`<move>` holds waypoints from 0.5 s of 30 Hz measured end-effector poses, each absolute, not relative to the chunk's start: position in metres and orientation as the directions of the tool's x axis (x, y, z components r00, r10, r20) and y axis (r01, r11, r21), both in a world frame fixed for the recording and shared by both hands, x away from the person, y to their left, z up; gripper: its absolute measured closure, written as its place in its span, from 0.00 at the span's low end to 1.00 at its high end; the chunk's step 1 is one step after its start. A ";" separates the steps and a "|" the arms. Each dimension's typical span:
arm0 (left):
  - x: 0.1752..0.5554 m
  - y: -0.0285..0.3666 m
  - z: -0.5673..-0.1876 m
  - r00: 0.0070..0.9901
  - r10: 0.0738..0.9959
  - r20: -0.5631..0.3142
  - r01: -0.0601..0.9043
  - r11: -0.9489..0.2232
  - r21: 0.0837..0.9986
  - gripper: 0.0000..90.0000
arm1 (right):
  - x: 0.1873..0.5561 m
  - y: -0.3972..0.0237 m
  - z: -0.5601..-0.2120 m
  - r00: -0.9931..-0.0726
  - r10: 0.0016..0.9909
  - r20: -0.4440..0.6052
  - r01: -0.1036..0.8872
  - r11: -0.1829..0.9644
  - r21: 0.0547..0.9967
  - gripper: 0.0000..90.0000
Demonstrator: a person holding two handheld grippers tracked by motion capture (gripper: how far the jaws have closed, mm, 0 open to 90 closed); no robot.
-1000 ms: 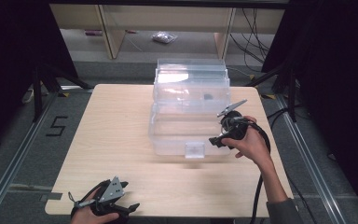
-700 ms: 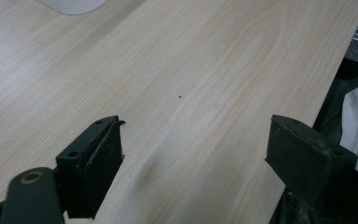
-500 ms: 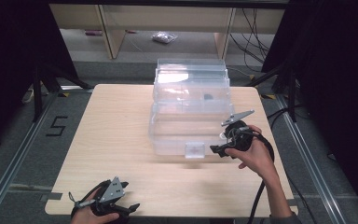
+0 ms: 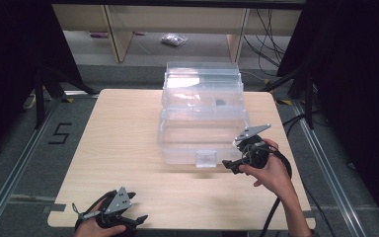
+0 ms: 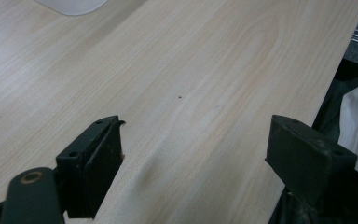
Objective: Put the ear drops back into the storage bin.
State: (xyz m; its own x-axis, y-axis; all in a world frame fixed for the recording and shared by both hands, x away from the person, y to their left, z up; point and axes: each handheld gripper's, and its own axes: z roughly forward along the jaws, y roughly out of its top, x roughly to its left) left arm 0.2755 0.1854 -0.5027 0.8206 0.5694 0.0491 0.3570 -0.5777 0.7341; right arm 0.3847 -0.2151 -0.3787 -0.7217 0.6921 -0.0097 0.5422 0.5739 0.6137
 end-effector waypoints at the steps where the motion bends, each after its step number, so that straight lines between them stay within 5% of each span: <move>1: 0.276 0.185 -0.503 0.820 0.570 0.049 0.357 -0.577 0.734 0.20 | 0.383 -0.214 -0.380 -0.721 0.693 -0.005 0.539 0.566 0.623 0.25; 15: 0.276 0.186 -0.501 0.827 0.560 0.056 0.345 -0.584 0.735 0.20 | 0.371 -0.215 -0.395 -0.748 0.663 0.002 0.493 0.555 0.670 0.23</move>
